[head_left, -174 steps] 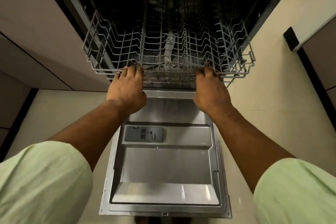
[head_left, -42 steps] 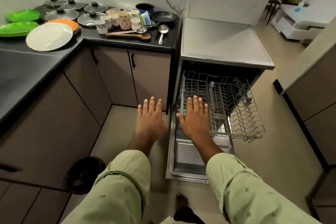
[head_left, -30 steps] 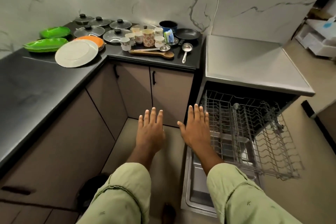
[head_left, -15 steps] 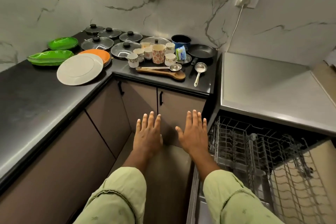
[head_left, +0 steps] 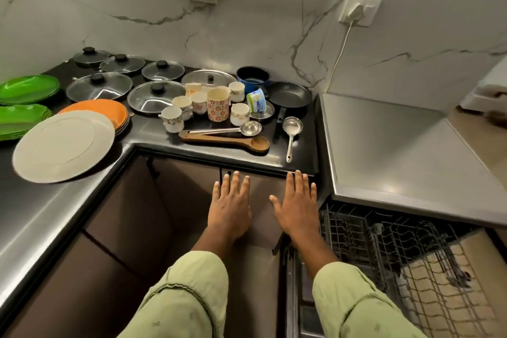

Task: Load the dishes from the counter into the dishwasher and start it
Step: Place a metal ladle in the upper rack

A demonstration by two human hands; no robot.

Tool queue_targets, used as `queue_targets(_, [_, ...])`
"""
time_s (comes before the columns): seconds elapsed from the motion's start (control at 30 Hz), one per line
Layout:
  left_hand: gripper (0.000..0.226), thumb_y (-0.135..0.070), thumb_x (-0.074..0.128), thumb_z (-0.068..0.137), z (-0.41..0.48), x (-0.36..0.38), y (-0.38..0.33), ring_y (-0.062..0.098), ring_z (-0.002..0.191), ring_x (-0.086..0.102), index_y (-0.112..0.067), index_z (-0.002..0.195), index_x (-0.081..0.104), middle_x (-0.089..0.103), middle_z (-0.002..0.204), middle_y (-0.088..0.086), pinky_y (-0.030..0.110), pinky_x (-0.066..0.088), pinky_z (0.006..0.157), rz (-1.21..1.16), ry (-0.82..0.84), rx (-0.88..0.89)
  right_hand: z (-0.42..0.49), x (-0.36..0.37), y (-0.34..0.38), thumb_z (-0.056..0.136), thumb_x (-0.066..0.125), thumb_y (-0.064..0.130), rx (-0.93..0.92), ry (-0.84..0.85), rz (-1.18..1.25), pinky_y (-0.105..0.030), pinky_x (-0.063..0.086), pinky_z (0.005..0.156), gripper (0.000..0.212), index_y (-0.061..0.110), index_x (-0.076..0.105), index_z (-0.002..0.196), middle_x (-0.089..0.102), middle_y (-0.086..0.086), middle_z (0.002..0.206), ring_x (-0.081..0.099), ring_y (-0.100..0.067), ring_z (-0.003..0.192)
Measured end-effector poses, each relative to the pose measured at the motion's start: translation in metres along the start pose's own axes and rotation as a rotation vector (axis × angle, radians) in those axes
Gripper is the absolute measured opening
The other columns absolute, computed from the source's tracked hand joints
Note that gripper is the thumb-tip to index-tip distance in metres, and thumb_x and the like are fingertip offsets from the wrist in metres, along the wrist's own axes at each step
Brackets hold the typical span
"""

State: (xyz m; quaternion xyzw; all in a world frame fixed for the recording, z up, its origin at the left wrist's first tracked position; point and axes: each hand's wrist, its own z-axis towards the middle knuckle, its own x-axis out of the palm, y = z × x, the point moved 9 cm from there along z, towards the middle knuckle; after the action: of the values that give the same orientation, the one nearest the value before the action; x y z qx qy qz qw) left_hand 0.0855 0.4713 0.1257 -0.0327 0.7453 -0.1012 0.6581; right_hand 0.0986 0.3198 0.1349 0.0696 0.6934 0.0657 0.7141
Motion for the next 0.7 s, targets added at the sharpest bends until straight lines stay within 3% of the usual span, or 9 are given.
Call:
queue_targets(0.3, [0.071,-0.027,0.040,0.103,0.092,-0.006,-0.003,0.031,0.152,-0.012,-0.016,0.159,-0.003,-0.008,0.166,0.011,0.049,-0.002,0.123,0.012,0.053,0.156,0.069,-0.004,-0.001,0.100,0.037,0.052,0.133,-0.009,-0.017,-0.043,-0.003,0.123,0.076,0.014,0.004,0.156,0.000,-0.010,0.164,-0.005,-0.025,0.151])
queue_targets(0.7, [0.068,-0.029,0.040,0.103,0.188,0.009,-0.044,0.027,0.153,-0.004,-0.013,0.158,0.005,0.004,0.166,0.009,0.046,-0.001,0.124,0.036,0.116,0.190,0.173,-0.002,-0.049,0.100,0.042,0.049,0.151,0.023,0.041,-0.042,0.004,0.123,0.072,0.011,0.015,0.155,0.012,-0.011,0.163,0.004,-0.027,0.151])
